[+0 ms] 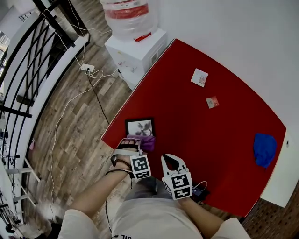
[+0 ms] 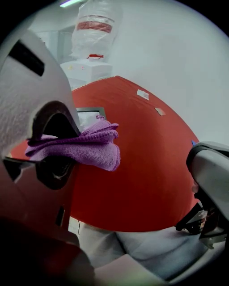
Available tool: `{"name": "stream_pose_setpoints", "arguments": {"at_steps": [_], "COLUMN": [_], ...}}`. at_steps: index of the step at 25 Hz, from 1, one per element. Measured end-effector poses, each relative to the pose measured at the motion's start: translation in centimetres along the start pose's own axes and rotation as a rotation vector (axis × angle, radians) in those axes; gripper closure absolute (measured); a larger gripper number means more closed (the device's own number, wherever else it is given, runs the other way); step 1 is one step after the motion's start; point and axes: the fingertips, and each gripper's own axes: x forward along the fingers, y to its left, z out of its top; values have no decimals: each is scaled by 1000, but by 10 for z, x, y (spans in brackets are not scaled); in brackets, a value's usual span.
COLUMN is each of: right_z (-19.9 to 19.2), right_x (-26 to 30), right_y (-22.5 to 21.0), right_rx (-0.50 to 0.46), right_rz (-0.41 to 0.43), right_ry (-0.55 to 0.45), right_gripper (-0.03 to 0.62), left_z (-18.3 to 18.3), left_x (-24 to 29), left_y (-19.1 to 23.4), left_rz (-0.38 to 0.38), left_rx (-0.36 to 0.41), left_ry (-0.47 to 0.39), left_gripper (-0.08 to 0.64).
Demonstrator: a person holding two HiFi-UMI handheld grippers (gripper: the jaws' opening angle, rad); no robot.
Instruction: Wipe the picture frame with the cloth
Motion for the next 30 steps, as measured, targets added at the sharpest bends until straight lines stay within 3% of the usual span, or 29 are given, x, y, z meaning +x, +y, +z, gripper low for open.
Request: {"name": "stream_pose_setpoints", "arguments": {"at_steps": [3,8,11,20,30], "right_z": [-1,0,-4,-6,-3], "right_x": [0,-2,-4,-8,0], "right_y": [0,1,-1,-17,-16], "right_rx": [-1,9,11,28,27], "right_rz": [-1,-5,-10,-35,-14], "right_ry": [-1,0,6,17,8], "right_gripper": [589,589,589,589,589], "left_z": [0,-10,-9,-7,14], "left_x": [1,13,25,49,20], "left_y": [9,53,76,92,27], "left_rz": [17,58,80,87,26], "left_rx": [-22,-138,-158,-108,17], "left_ry": [-5,12,31,72,35], "left_gripper": [499,499,499,499,499]}}
